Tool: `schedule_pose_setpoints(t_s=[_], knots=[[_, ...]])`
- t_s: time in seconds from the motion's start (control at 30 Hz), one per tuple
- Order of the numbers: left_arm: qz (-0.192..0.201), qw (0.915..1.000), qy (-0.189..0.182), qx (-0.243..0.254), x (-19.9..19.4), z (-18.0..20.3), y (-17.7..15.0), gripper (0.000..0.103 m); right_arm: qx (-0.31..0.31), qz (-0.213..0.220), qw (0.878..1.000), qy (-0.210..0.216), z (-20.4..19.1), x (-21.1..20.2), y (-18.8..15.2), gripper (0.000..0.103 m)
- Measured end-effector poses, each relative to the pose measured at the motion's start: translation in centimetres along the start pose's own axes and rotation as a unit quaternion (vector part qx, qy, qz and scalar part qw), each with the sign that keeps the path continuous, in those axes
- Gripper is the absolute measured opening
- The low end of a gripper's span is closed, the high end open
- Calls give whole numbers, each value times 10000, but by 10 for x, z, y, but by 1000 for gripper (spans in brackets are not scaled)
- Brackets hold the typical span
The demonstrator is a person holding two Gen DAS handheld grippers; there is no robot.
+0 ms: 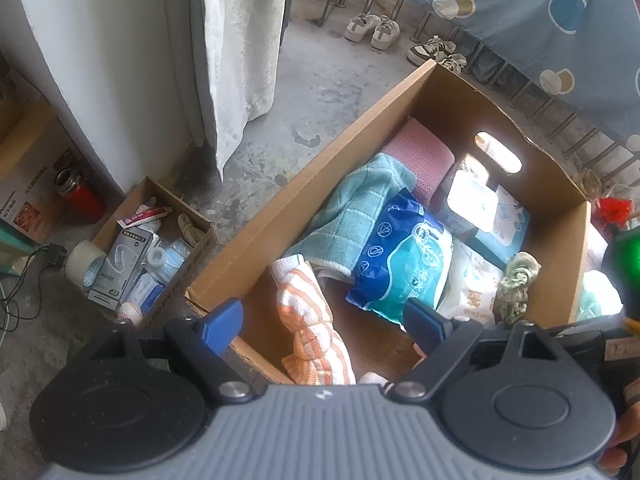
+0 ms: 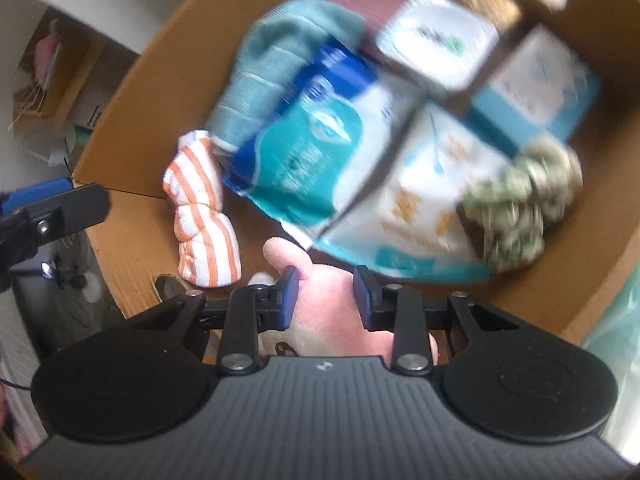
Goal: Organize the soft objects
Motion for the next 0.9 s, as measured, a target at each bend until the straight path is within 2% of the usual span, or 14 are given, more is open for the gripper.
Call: schedule_pose_setpoints(t_s=[0.2, 0.27, 0.3, 0.33, 0.4, 0.57, 0.63, 0.9], knots=[[70, 9999, 34, 102, -1, 4, -3, 88, -97, 206, 9997, 6, -3, -1, -4, 32], [112, 9998, 74, 171, -3, 6, -5, 88, -157, 273, 9995, -28, -6, -5, -6, 35], [116, 9997, 100, 209, -4, 8, -6, 88, -164, 351, 9992, -8, -7, -9, -6, 40], [137, 9995, 116, 247, -5, 9, -7, 88, -171, 455, 9988, 14, -8, -15, -8, 47], [219, 9991, 136, 338, -10, 12, -9, 88, -241, 732, 9970, 43, -10, -28, -13, 53], [559, 9958, 254, 672, -27, 26, -16, 88, -266, 1332, 9907, 100, -11, -65, -28, 61], [697, 9939, 317, 791, -35, 33, -19, 89, -222, 1565, 9874, 119, -9, -81, -35, 67], [1282, 9843, 505, 1106, -71, 64, -37, 101, -150, 2643, 9643, -107, 3, -153, -79, 86]])
Point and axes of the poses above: each gripper's, at about its wrist camera, not at the fingertips, and x roughly the way its jaws point, z to its right, y to its top, the point moved 1 cm from there along x, roughly the way its jaws point, and after that the axes turned 2 degrees about x, right-handed, at the moved point
